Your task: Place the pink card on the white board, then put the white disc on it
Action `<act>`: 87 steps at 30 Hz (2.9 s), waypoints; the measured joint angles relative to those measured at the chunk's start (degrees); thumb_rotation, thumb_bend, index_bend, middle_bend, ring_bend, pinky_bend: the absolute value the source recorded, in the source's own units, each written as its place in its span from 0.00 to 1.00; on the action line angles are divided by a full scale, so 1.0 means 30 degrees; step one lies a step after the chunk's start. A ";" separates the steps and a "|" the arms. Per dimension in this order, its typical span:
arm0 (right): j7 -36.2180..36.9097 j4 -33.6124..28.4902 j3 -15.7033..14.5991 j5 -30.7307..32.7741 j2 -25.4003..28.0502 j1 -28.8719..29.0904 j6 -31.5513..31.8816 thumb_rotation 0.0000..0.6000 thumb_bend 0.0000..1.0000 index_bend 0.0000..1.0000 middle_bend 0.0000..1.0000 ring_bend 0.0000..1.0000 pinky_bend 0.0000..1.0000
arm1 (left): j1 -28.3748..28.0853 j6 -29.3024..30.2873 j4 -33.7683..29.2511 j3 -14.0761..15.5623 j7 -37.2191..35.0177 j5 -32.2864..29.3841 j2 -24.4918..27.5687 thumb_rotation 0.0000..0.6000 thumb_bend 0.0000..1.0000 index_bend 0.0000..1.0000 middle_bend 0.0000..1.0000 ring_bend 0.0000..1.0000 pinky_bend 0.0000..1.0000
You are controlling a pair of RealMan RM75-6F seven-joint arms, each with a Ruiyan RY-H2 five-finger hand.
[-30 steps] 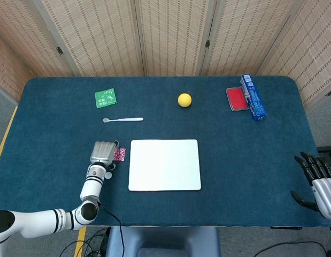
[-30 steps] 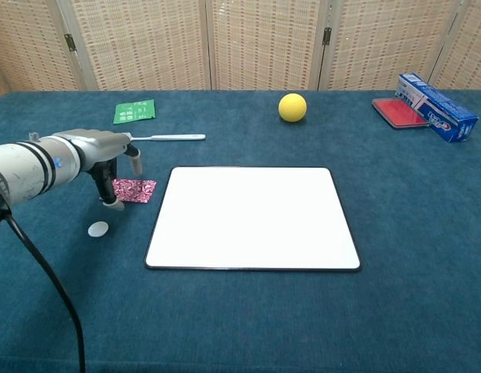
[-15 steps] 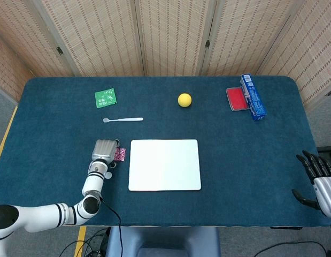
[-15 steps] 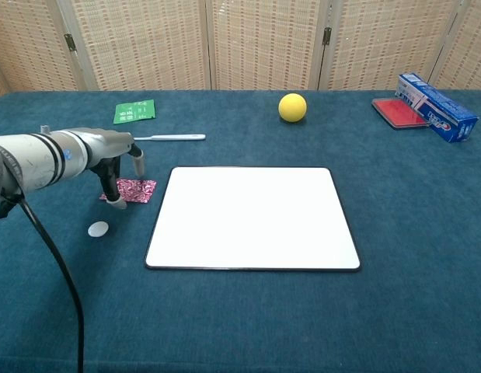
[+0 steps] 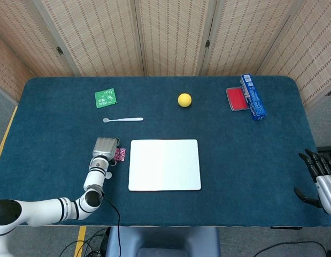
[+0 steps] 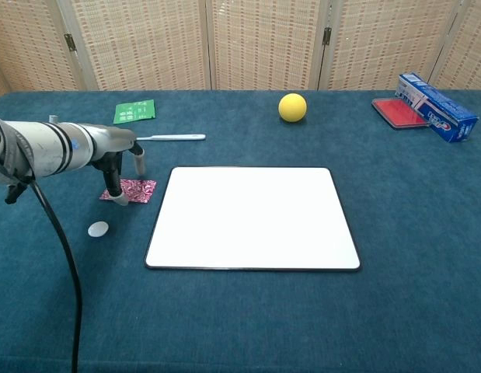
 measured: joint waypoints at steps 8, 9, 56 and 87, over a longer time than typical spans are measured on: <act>0.0096 0.0050 -0.0001 -0.0005 0.0027 0.0049 -0.0092 1.00 0.20 0.00 0.00 0.00 0.00 | -0.0195 -0.0334 0.0433 0.0381 -0.0359 -0.0242 -0.0069 1.00 0.25 0.34 1.00 1.00 1.00; 0.0098 0.0048 -0.0002 -0.0011 0.0026 0.0048 -0.0088 1.00 0.19 0.00 0.00 0.00 0.00 | -0.0199 -0.0345 0.0446 0.0424 -0.0412 -0.0228 -0.0077 1.00 0.25 0.34 1.00 1.00 1.00; -0.0031 0.0063 -0.0137 -0.0657 -0.0075 -0.0287 0.0747 1.00 0.19 0.00 0.00 0.00 0.00 | -0.0133 0.1342 -0.1486 0.1120 -0.1884 0.1325 0.0817 1.00 0.25 0.42 1.00 1.00 1.00; 0.5162 0.2300 -0.1011 -0.3094 0.0681 -0.0708 0.2914 1.00 0.19 0.00 0.00 0.00 0.00 | -0.4035 0.6996 -0.3740 -0.1269 0.3459 -0.0075 -0.4253 1.00 0.25 0.42 1.00 1.00 1.00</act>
